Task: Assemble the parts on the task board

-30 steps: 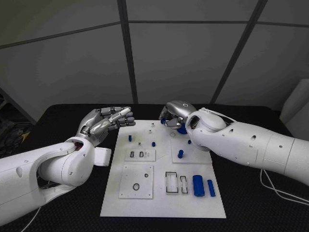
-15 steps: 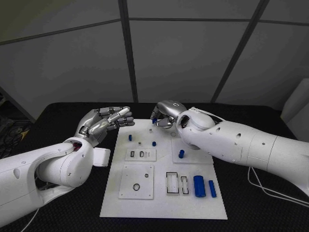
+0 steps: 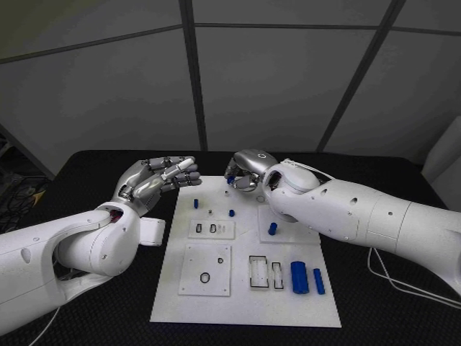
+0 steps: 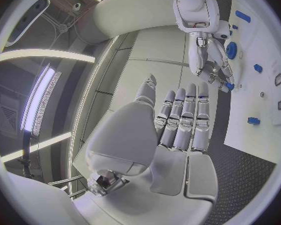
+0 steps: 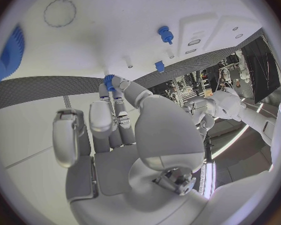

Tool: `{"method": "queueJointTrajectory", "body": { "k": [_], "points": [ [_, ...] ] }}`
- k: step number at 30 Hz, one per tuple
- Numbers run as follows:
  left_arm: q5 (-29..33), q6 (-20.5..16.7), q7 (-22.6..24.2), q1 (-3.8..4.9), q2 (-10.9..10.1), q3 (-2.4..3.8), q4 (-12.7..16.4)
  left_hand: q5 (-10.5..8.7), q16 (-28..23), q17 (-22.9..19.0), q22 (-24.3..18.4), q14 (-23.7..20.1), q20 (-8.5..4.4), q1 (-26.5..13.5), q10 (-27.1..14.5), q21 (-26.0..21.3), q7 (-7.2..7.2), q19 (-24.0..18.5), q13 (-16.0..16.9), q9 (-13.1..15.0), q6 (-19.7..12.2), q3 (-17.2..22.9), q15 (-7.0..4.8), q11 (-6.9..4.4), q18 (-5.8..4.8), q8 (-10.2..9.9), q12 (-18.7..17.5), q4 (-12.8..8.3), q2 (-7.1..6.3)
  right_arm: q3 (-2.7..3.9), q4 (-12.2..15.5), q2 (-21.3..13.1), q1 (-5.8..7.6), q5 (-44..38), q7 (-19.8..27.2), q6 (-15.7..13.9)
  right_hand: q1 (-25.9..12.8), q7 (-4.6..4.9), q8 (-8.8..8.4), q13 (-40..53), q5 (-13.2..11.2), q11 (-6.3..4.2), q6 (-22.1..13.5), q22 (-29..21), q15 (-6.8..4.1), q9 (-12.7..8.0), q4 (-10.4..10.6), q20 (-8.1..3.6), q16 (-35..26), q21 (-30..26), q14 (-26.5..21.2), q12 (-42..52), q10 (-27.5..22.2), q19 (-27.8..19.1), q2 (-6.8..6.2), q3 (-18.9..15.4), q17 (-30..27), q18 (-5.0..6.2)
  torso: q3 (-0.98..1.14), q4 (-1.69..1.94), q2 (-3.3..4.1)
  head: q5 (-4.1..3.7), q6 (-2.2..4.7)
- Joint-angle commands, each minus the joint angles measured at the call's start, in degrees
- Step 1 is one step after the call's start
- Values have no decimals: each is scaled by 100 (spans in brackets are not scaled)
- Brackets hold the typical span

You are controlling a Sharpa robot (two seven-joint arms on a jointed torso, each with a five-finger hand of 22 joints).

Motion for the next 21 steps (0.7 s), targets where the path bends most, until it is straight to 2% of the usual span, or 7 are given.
{"method": "queueJointTrajectory", "body": {
  "k": [1,7,11,17,21],
  "points": [
    [-40,78,27,11,1,7,8,-37,-20,-5,-6,23,8,3,6,27,10,33,-7,-6,45,6,27,26,-81,-20,-38,-31,59,5,-14,14,17,-139,-146,29,-21,19,-37,0,-26,-76,-30,516,-5,7,15,21,13,27,20,26,54,27,-36,18,-9,-66,1,-3,3,3,-1],
    [-40,80,21,16,-6,7,11,-44,-28,-6,-8,26,9,3,8,27,9,31,-7,-8,46,-1,28,26,-82,-28,-47,-43,66,5,-65,61,17,-227,-297,47,-33,19,-42,-2,-29,-75,-38,516,-2,10,17,25,17,27,19,27,40,26,-60,22,-8,-66,6,-7,4,4,0],
    [-40,82,15,18,-25,6,24,-50,-35,-8,-10,24,10,1,9,27,10,28,-7,-10,47,-7,30,27,-82,-33,-52,-50,65,5,-83,76,18,-286,-402,53,-32,19,-45,-3,-30,-74,-44,512,-1,12,13,27,21,26,19,27,32,23,-74,27,-4,-65,4,10,9,-1,-8],
    [-40,77,9,19,-46,6,35,-50,-35,-8,-10,24,10,1,9,27,10,28,-7,-10,47,-7,30,27,-82,-33,-52,-50,65,5,-107,101,18,-306,-430,111,-37,21,-49,-6,-32,-70,-53,509,2,14,10,29,19,25,16,26,17,21,-95,34,-15,-65,0,-8,8,19,-15],
    [-40,73,2,21,-68,6,53,-50,-35,-8,-10,24,10,1,9,27,10,28,-7,-10,47,-7,30,27,-82,-33,-52,-50,65,5,-115,115,21,-310,-419,177,-42,24,-50,-8,-34,-67,-58,514,3,16,13,31,25,26,17,25,7,23,-103,37,-6,-65,0,-4,10,20,-27]
  ]
}}
